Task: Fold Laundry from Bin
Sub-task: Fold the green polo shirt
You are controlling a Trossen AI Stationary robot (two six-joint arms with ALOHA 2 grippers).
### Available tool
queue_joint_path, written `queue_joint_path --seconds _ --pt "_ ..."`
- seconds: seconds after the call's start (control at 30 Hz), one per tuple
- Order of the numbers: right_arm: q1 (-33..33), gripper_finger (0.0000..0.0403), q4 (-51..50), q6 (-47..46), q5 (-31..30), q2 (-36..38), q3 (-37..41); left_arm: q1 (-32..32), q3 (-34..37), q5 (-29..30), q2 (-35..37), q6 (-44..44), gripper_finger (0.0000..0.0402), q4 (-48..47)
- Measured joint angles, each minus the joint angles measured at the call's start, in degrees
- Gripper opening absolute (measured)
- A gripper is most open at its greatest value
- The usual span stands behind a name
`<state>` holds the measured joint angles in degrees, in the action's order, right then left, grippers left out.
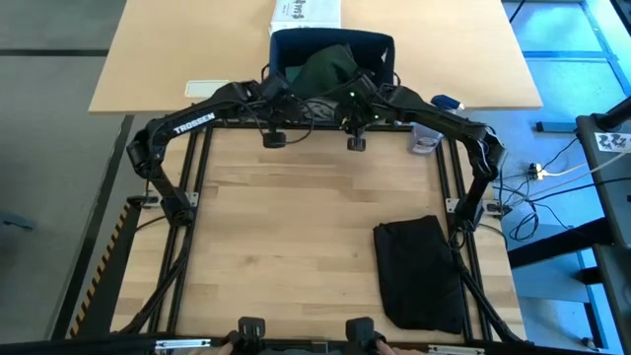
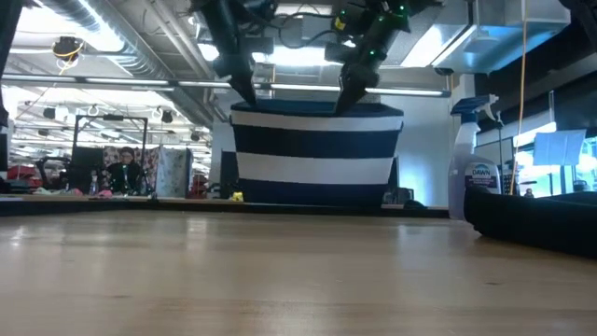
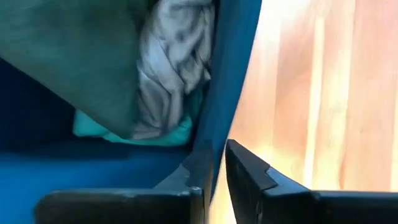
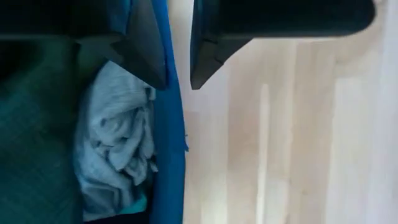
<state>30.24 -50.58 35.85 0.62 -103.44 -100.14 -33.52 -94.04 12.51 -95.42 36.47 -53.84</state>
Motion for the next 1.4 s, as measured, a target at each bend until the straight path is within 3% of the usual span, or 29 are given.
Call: queue_joint_path --seconds 0.1,0.27,0.43,0.7,0.9,1.03,1.17,1.4 --pt "-0.38 0.0055 -0.01 0.32 -2.31 -0.01 -0.02 -0.07 0.0 -0.04 0.78 1.21 0.0009 0.12" --pt "-0.3 0.0009 -0.38 0.44 -2.6 -0.02 -0.02 -0.01 0.0 -0.23 1.14 1.38 0.0001 -0.83" --pt "-0.31 0.0013 -0.01 0.52 -4.2 -0.05 -0.21 -0.02 0.0 -0.24 1.42 1.35 0.0009 0.87" --pt "-0.04 0.0007 -0.64 0.44 -5.53 -0.28 -5.82 0.85 -0.06 -9.71 3.51 3.09 0.0073 1.61" --pt "-0.17 0.0005 -0.88 0.39 -4.23 -0.35 -6.86 -0.45 -0.04 -3.01 0.68 3.17 0.0139 5.13" --pt "-0.17 0.0003 -1.45 0.23 -4.13 -0.35 -6.93 -2.49 -0.04 -3.32 -0.02 2.98 0.017 9.19" --pt "-0.17 0.0004 -1.66 -0.08 -4.17 -0.35 -6.97 -3.11 -0.04 -4.01 -0.02 3.1 0.0186 10.42" --pt "-0.26 0.0003 -2.02 -0.15 -4.0 -0.35 -6.97 -2.19 -0.04 0.49 0.0 3.72 0.0193 11.67"
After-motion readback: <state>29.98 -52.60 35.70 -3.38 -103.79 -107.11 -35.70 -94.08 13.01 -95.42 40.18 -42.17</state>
